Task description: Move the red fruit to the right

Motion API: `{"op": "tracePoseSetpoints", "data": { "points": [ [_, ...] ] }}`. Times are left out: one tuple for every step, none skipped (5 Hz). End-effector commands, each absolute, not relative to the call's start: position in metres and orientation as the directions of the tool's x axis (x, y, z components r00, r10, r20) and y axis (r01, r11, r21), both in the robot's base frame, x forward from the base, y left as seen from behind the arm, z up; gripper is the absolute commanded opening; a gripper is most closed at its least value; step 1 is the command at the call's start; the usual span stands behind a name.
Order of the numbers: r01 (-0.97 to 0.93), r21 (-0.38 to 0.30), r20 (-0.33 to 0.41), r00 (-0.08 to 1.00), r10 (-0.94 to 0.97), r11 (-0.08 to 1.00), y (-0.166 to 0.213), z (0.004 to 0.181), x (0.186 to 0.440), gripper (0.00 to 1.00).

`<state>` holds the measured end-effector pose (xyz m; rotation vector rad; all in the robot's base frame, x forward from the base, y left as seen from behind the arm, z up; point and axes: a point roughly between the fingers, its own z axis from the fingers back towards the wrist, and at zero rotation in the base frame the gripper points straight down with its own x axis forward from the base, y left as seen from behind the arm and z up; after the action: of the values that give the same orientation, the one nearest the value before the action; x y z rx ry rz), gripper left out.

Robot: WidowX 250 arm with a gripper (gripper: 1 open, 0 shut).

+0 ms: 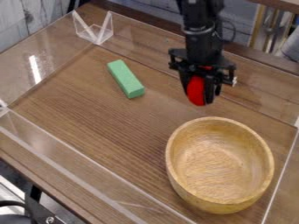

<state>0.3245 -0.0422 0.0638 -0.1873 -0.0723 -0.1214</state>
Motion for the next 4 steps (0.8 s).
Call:
{"op": "tracePoseSetpoints", "data": {
  "points": [
    [0.131, -0.162, 0.122, 0.986, -0.112, 0.978, -0.038, 0.068, 0.336, 0.0],
    [0.105, -0.16, 0.115, 0.99, -0.087, 0.982, -0.031, 0.065, 0.342, 0.0],
    [0.084, -0.157, 0.107, 0.992, -0.068, 0.984, -0.036, 0.06, 0.341, 0.0],
    [0.066, -0.156, 0.1, 0.994, -0.051, 0.986, -0.041, 0.056, 0.34, 0.0]
  ]
}}
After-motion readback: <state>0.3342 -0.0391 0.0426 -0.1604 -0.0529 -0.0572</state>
